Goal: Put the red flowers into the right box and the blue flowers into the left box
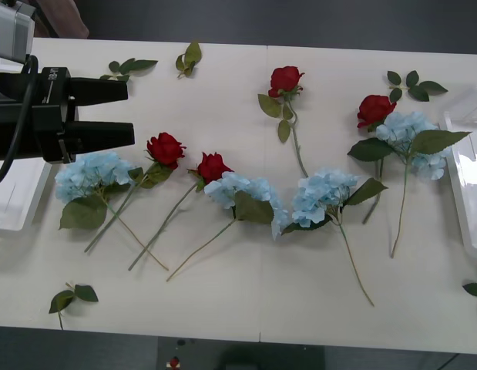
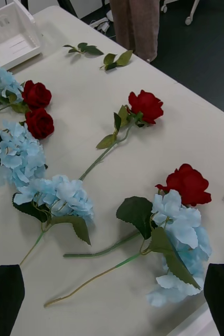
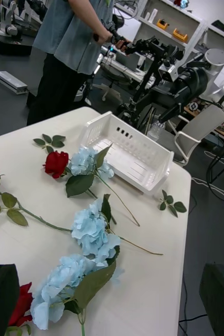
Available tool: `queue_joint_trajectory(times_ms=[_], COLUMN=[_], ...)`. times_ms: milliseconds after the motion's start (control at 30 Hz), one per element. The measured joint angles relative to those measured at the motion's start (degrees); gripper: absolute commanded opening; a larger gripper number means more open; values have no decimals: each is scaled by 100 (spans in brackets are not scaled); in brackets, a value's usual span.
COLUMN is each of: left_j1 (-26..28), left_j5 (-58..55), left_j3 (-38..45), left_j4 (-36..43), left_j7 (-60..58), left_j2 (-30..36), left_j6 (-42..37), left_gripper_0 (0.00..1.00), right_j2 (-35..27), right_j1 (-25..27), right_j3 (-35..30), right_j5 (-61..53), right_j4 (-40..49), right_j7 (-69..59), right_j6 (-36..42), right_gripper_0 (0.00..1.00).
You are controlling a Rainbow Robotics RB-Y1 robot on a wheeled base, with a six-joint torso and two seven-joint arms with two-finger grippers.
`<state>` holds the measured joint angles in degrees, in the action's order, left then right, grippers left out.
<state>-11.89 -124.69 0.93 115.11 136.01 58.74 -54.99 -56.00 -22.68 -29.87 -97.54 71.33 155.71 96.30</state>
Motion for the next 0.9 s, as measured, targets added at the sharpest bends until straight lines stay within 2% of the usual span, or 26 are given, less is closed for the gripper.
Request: queue_joint_trajectory(times_ms=[300, 533, 767, 900], left_j1=[111, 141, 627, 882], left_j5=[-423, -320, 671, 1295], left_j3=[-47, 47, 499, 518], left_j4=[-3, -8, 5, 5], left_j7=[-212, -2971, -4697, -5726], left_j2=[81, 554, 582, 692], left_j6=[75, 74, 72, 72], left_gripper_0=[100, 100, 100, 100], right_j2=[0, 141, 140, 140], right_j1=[0, 238, 253, 253], right_j3=[0, 448, 927, 1102], right_j5=[0, -108, -180, -18], right_j4=[0, -174, -174, -140], right_j7=[0, 0, 0, 0], right_j6=[0, 127, 48, -253], right_gripper_0=[100, 100, 100, 100])
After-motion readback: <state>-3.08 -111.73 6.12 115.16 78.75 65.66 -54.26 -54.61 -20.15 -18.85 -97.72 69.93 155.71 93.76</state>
